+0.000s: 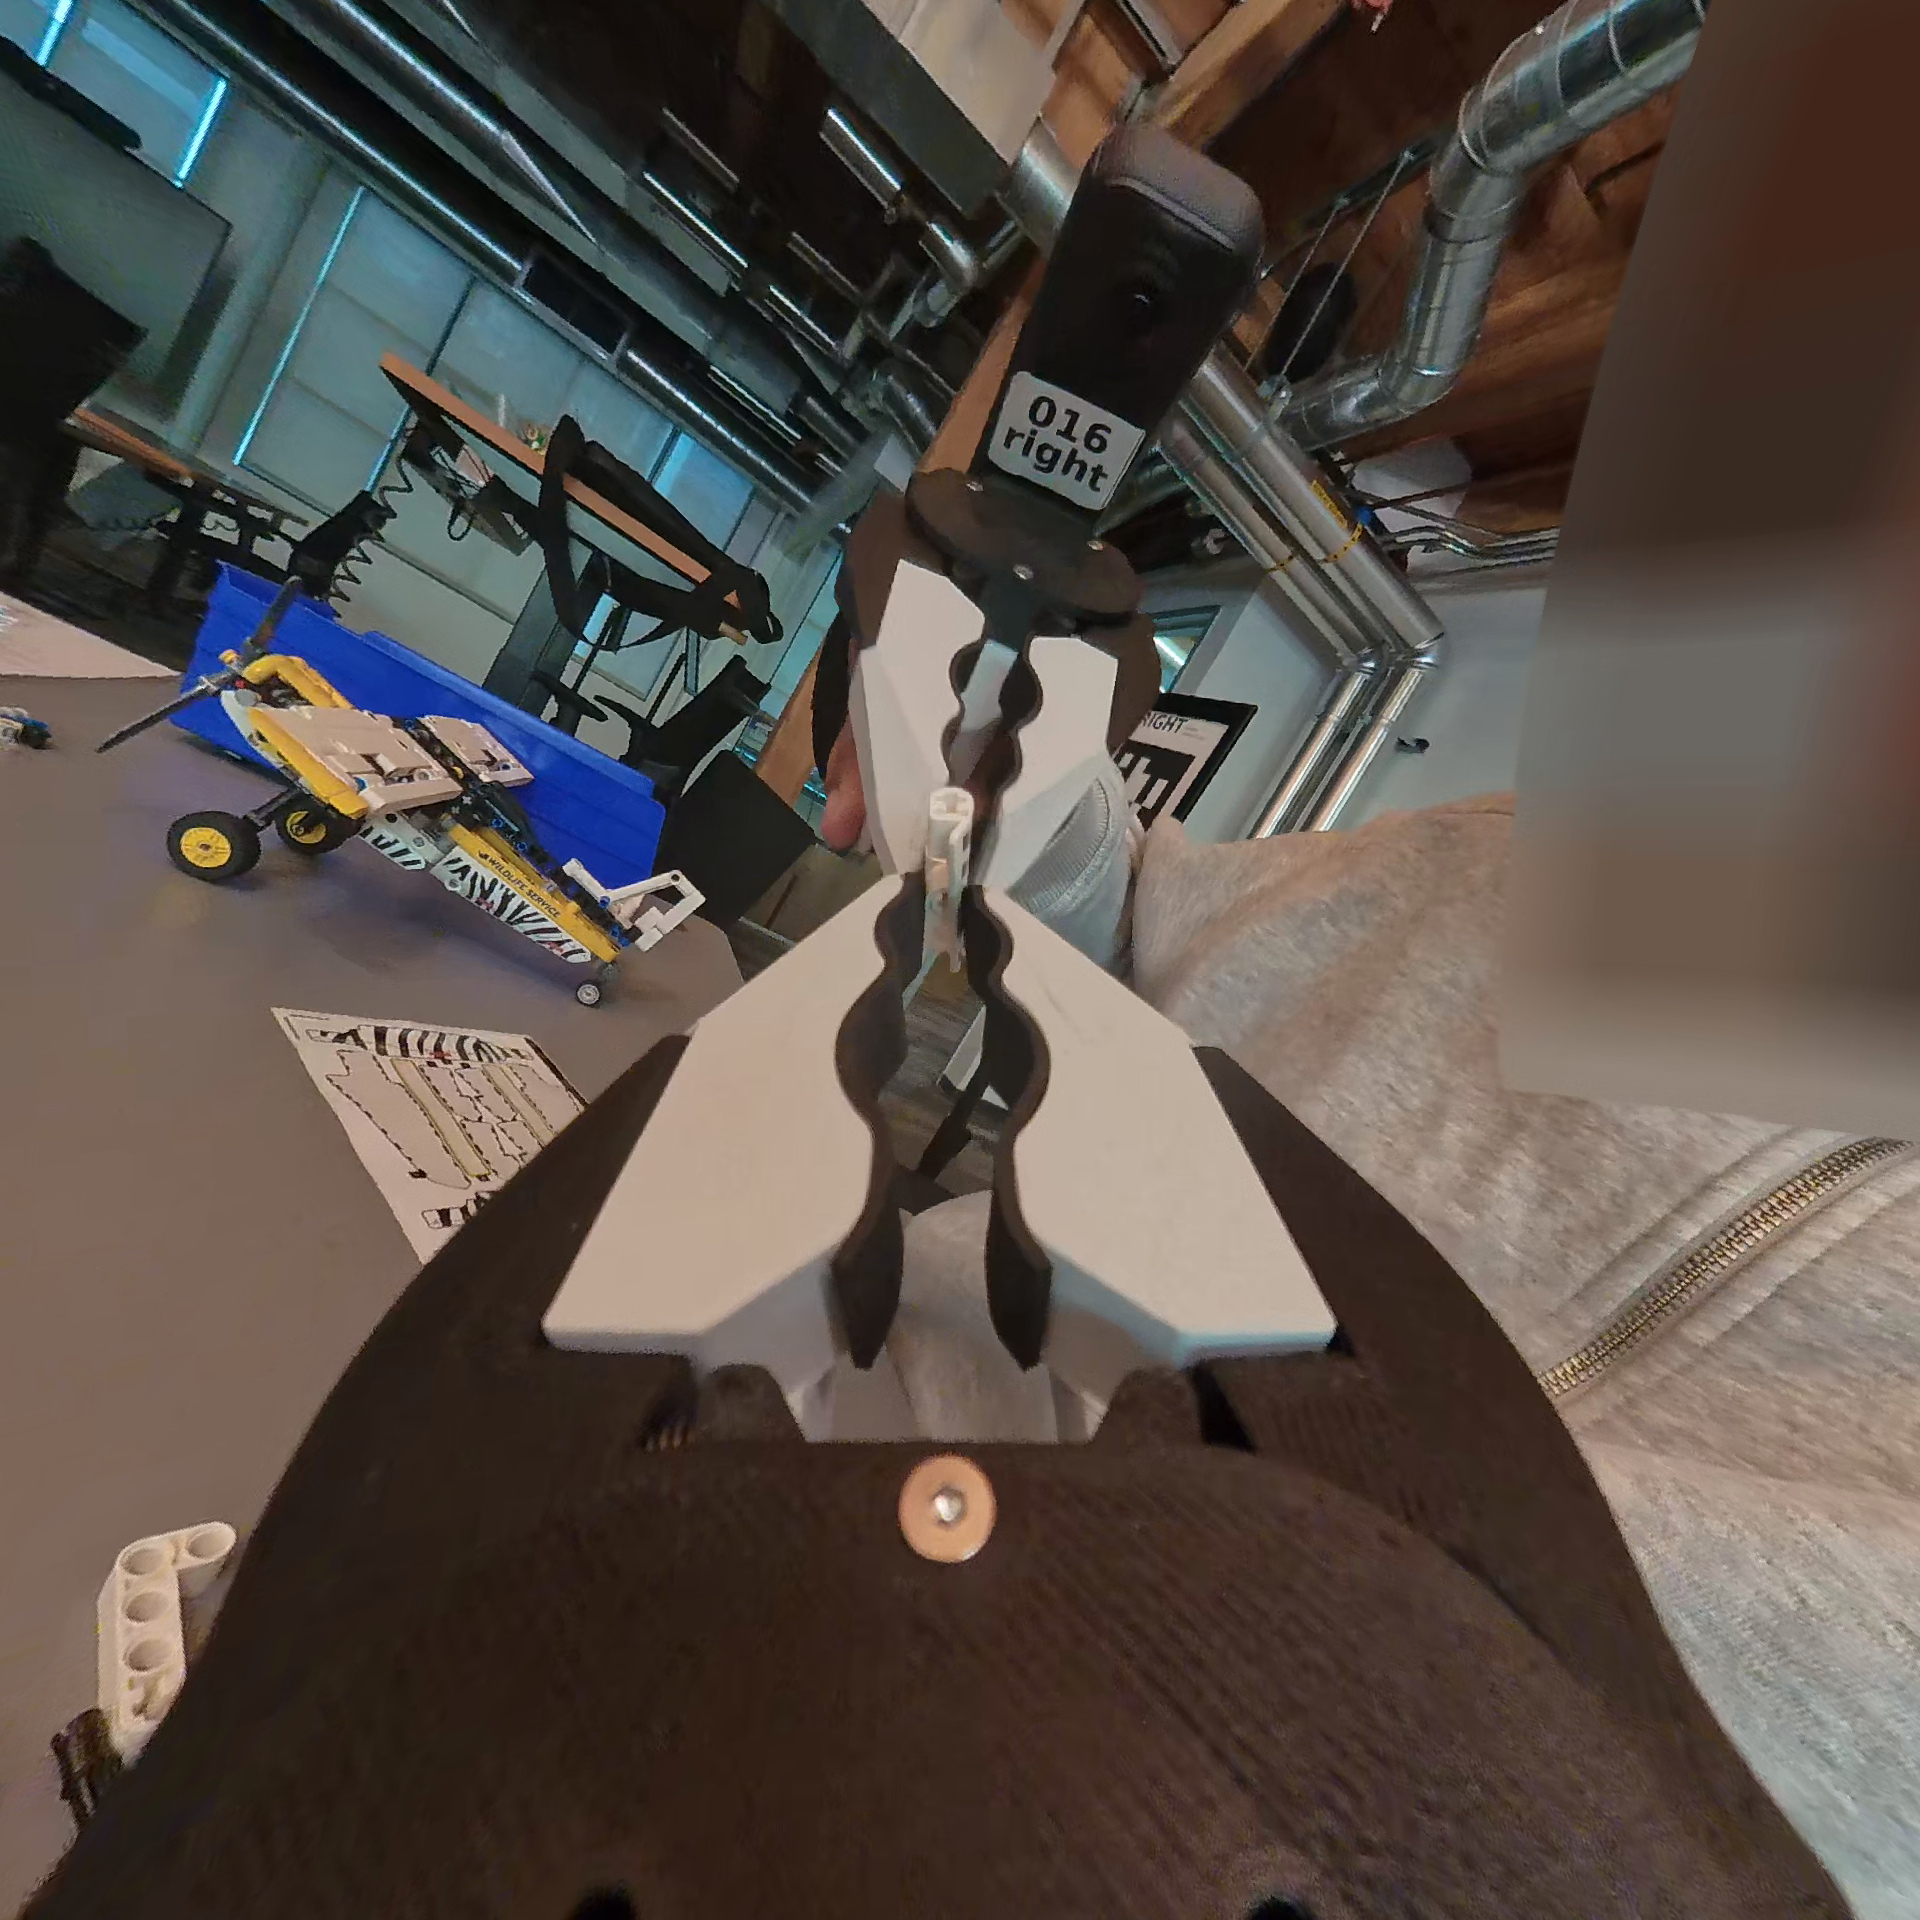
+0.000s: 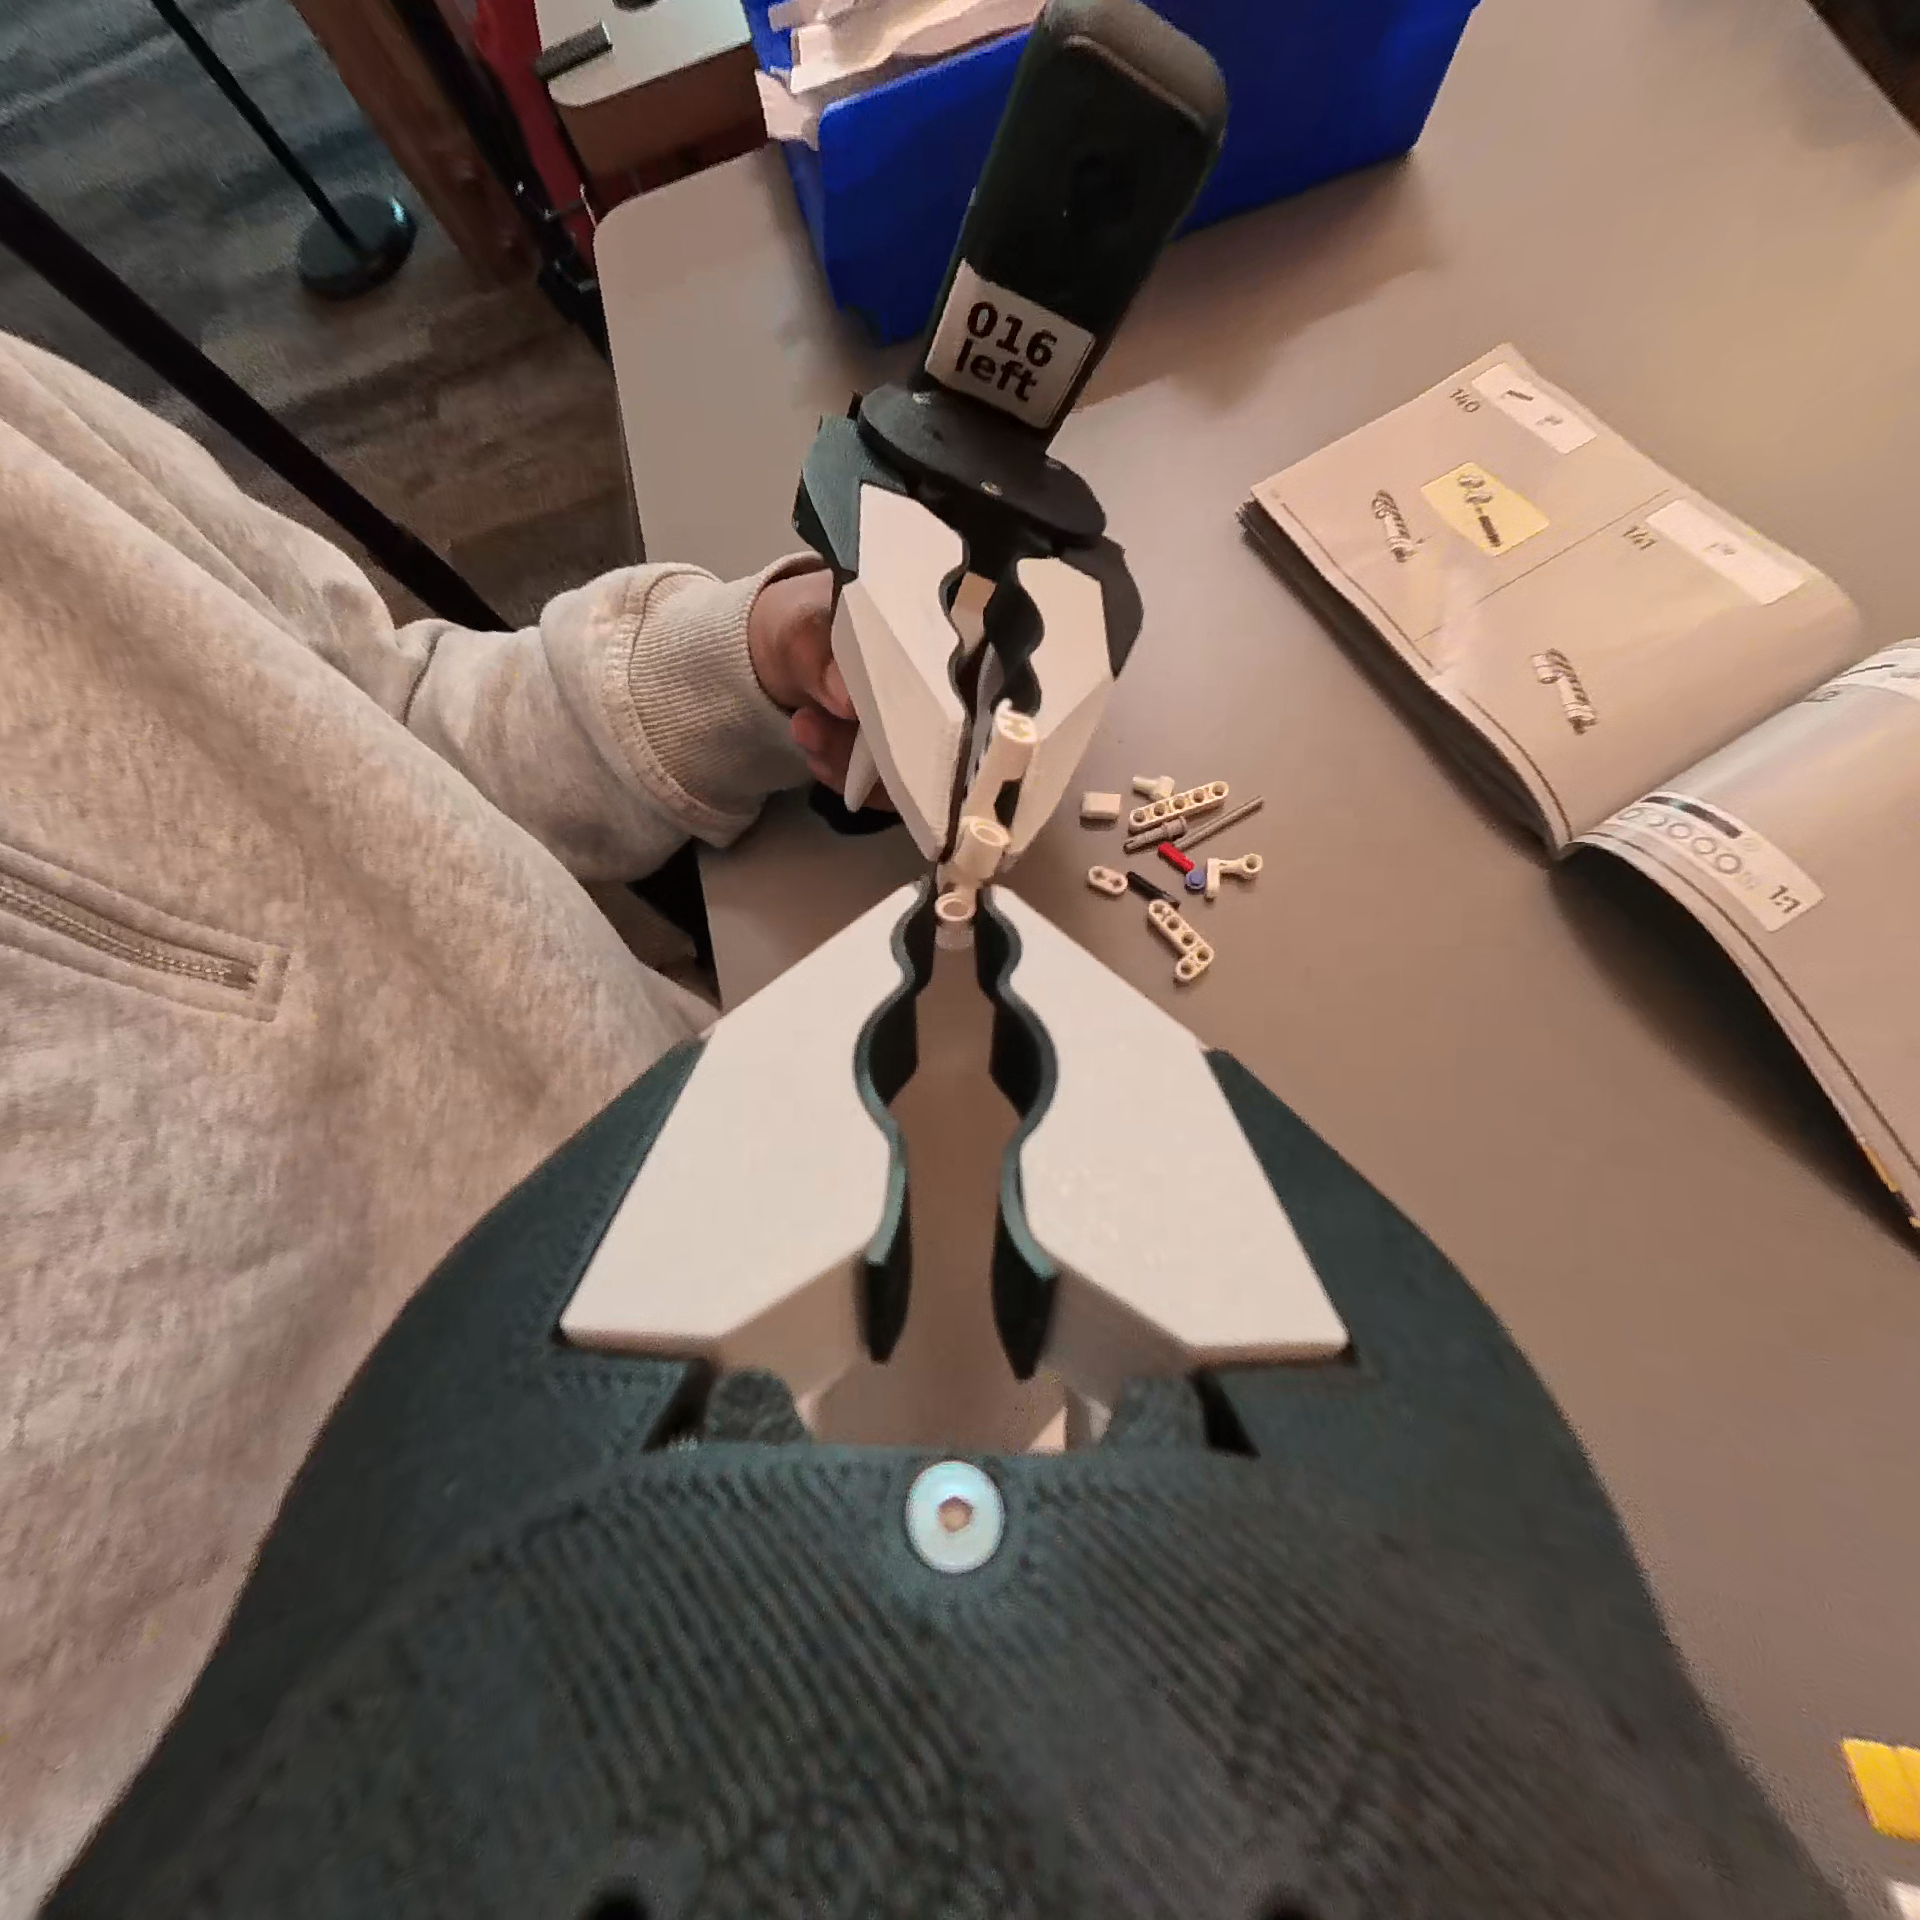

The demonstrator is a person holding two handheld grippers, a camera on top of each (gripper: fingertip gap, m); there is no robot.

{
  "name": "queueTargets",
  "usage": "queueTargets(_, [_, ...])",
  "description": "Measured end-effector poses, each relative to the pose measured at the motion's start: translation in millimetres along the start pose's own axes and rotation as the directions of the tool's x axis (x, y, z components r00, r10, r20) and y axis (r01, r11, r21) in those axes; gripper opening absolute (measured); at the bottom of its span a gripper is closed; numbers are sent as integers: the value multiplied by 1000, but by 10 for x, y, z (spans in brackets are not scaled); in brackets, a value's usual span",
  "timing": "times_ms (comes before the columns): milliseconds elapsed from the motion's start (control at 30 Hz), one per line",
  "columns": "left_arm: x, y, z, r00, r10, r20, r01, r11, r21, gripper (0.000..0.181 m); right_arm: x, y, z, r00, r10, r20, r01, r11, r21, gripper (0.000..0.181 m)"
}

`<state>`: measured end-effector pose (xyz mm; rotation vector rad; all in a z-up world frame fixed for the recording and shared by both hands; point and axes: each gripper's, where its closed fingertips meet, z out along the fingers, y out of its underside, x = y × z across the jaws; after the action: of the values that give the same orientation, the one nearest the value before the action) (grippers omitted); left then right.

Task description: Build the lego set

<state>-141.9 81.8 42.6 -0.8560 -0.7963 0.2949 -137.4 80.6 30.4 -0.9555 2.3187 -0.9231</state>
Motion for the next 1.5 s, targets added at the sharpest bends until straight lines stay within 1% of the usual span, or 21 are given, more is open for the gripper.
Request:
queueTargets(67, [3,27,16,1000,-3,-3,3,1000,-14,5,35,-14,-31,1000,8,-25,-7,999,43,6])
queueTargets(133, [-5,41,23,1000,-13,-4,13,1000,-20,5,15,-29,-62,999,43,-2,-43,995,90,6])
queueTargets(233, [-8,56,24,1000,-19,-5,19,999,-28,5,31,-123,-173,997,80,4,-78,973,217,6])
queueTargets(267, [-5,58,27,1000,-21,-8,21,999,-28,5,55,-128,-211,996,91,-5,-87,967,241,6])
queueTargets(467, [2,-15,-13,999,-33,-20,33,999,17,5,102,124,-232,982,186,0,-181,955,236,6])
queueTargets(533, [-5,-36,-28,999,-36,-18,37,999,30,5,155,333,-193,974,226,-21,-219,959,180,6])
queueTargets(567, [-4,-43,-33,999,-37,-20,37,999,34,5,192,526,-143,965,259,-41,-253,961,111,6])
queueTargets(600, [-3,-46,-36,999,-37,-20,38,999,36,5,189,733,-81,955,294,-40,-292,956,38,6])
queueTargets(633, [-4,-48,-37,999,-37,-20,38,999,38,5,158,899,-19,946,324,-22,-324,946,-3,6])
queueTargets(700, [-8,-46,-37,999,-39,-18,40,999,38,5,164,1180,107,923,383,-30,-384,923,-27,6])
queueTargets(800, [-18,-43,-37,999,-42,-14,42,998,37,5,211,1498,256,916,391,-94,-396,918,-34,6])
queueTargets(933, [-57,-20,-31,999,-52,1,52,998,25,5,202,1723,387,921,374,-111,-383,921,-74,6])
queueTargets(1067, [-50,-30,-41,999,-46,0,46,999,28,5,194,1765,403,934,346,-91,-354,930,-97,7])
queueTargets(1167, [-41,-40,-50,999,-46,-4,46,998,32,5,204,1792,382,941,324,-96,-334,936,-114,18])
queueTargets(1367, [-32,-33,-43,999,-47,-9,47,998,28,5,226,1631,145,921,371,-117,-374,927,-8,31])
queueTargets(1433, [-31,-35,-43,999,-49,-11,49,998,29,5,196,1596,99,920,367,-138,-369,929,13,31])
queueTargets(1500, [-30,-34,-43,999,-48,-10,49,998,29,5,169,1613,93,925,338,-172,-344,939,-5,29])
